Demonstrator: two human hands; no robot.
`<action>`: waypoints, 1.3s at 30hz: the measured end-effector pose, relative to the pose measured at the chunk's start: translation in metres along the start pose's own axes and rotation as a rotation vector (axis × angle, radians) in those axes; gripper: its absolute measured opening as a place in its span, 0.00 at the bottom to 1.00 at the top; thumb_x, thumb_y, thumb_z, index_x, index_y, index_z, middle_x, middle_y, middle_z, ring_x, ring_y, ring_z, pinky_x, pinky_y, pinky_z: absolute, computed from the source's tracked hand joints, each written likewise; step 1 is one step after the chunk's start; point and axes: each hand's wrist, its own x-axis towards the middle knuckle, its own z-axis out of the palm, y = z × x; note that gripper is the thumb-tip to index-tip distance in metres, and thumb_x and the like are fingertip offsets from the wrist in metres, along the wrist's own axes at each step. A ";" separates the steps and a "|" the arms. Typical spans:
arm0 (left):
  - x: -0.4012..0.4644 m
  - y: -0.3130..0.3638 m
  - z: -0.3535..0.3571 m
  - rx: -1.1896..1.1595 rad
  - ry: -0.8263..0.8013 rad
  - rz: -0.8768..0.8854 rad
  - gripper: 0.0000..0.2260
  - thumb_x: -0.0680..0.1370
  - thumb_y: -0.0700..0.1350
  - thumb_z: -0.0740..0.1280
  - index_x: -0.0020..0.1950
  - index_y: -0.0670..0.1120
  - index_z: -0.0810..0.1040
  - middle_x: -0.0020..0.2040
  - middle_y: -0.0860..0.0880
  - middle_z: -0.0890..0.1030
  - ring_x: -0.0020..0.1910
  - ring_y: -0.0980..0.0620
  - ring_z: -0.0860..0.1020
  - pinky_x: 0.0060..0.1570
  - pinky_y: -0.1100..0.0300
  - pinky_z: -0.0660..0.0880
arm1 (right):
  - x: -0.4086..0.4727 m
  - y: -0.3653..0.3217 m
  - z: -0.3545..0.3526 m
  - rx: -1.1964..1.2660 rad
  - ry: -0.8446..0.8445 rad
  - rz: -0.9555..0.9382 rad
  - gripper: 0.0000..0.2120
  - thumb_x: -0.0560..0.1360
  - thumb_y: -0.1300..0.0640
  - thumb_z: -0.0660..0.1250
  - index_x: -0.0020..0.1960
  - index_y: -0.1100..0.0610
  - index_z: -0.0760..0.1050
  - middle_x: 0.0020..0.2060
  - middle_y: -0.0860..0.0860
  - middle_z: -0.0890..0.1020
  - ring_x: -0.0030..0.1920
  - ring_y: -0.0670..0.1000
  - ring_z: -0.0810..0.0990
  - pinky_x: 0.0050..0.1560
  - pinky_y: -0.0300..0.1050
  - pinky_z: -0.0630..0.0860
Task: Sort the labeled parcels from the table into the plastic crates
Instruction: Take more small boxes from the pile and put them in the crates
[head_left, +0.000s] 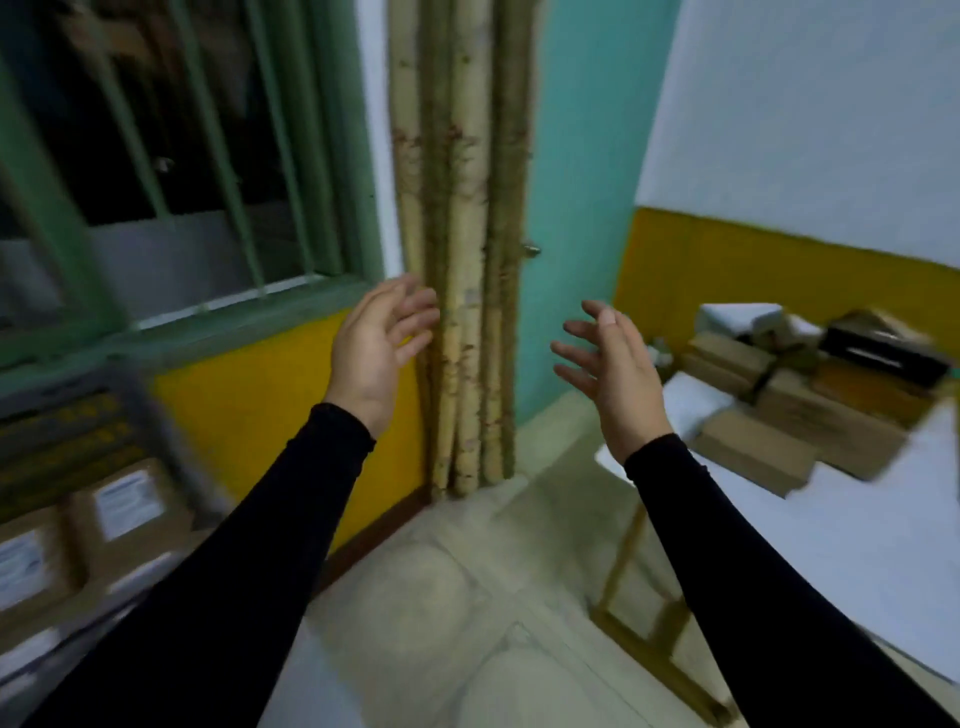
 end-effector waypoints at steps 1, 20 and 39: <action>-0.004 -0.013 0.043 -0.027 -0.035 -0.012 0.13 0.83 0.47 0.58 0.62 0.45 0.77 0.56 0.47 0.82 0.57 0.50 0.81 0.60 0.55 0.74 | -0.001 -0.011 -0.042 0.008 0.054 -0.007 0.11 0.84 0.50 0.55 0.60 0.49 0.74 0.53 0.51 0.78 0.49 0.50 0.80 0.52 0.46 0.78; -0.009 -0.229 0.549 -0.132 -0.472 -0.093 0.12 0.84 0.46 0.57 0.60 0.47 0.77 0.53 0.48 0.83 0.51 0.52 0.81 0.55 0.56 0.75 | 0.025 -0.109 -0.536 -0.189 0.486 -0.004 0.18 0.83 0.46 0.56 0.69 0.52 0.72 0.57 0.51 0.81 0.56 0.53 0.82 0.59 0.50 0.80; 0.117 -0.409 0.632 0.291 0.186 -0.219 0.10 0.83 0.46 0.58 0.59 0.48 0.78 0.52 0.47 0.81 0.50 0.48 0.79 0.51 0.56 0.74 | 0.331 0.020 -0.666 -0.359 -0.260 0.312 0.10 0.84 0.49 0.57 0.55 0.49 0.75 0.51 0.50 0.79 0.48 0.47 0.80 0.51 0.43 0.77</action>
